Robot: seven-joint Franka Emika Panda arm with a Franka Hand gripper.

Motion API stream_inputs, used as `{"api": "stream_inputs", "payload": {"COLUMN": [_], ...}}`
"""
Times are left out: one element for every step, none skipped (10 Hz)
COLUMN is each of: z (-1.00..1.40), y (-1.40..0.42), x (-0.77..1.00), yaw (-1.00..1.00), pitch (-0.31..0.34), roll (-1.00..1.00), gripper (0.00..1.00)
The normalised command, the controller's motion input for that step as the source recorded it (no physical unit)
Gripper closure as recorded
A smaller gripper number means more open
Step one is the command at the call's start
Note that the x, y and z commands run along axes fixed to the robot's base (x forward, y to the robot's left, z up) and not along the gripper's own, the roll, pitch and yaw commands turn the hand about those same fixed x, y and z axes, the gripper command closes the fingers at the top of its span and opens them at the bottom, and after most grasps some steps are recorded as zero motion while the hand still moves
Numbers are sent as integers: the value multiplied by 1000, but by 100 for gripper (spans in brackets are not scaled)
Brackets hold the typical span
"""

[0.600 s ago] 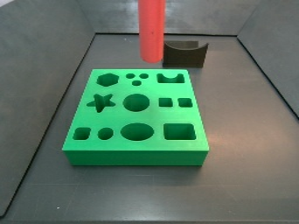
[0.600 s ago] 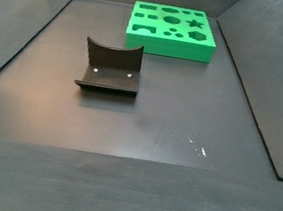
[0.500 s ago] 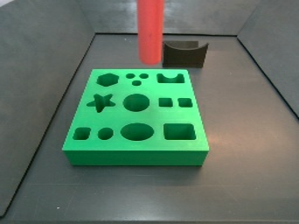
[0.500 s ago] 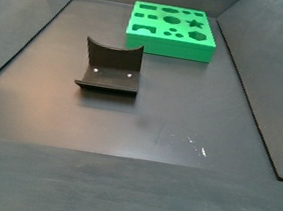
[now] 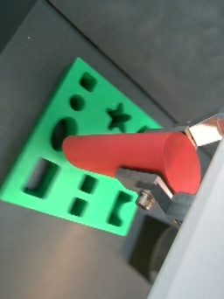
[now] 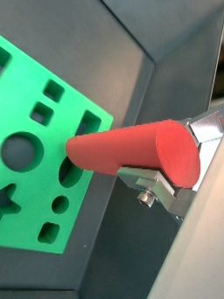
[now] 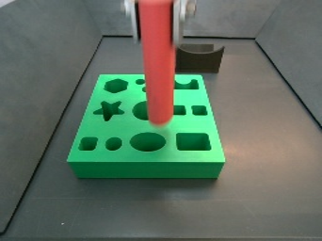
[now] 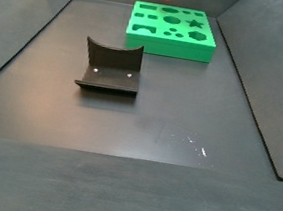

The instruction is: Insert the oval object.

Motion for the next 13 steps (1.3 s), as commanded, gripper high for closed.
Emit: {"api": "stream_inputs", "payload": {"z": [-369, -220, -114, -114, -131, -140, -160, -169, -183, -197, -203, -191, -171], "y": [-100, 0, 0, 0, 0, 0, 0, 0, 0, -46, -97, -103, -114], "x": [0, 0, 0, 0, 0, 0, 0, 0, 0, 0, 0, 0, 0], "yaw": [-980, -1000, -1000, -1000, -1000, -1000, -1000, -1000, -1000, -1000, -980, -980, -980], "pitch": [0, 0, 0, 0, 0, 0, -7, -4, 0, 0, 0, 0, 0], "roll": [126, 93, 54, 54, 60, 60, 63, 66, 77, 86, 87, 86, 80], "gripper": [100, 100, 100, 100, 100, 100, 100, 100, 100, 100, 100, 100, 100]}}
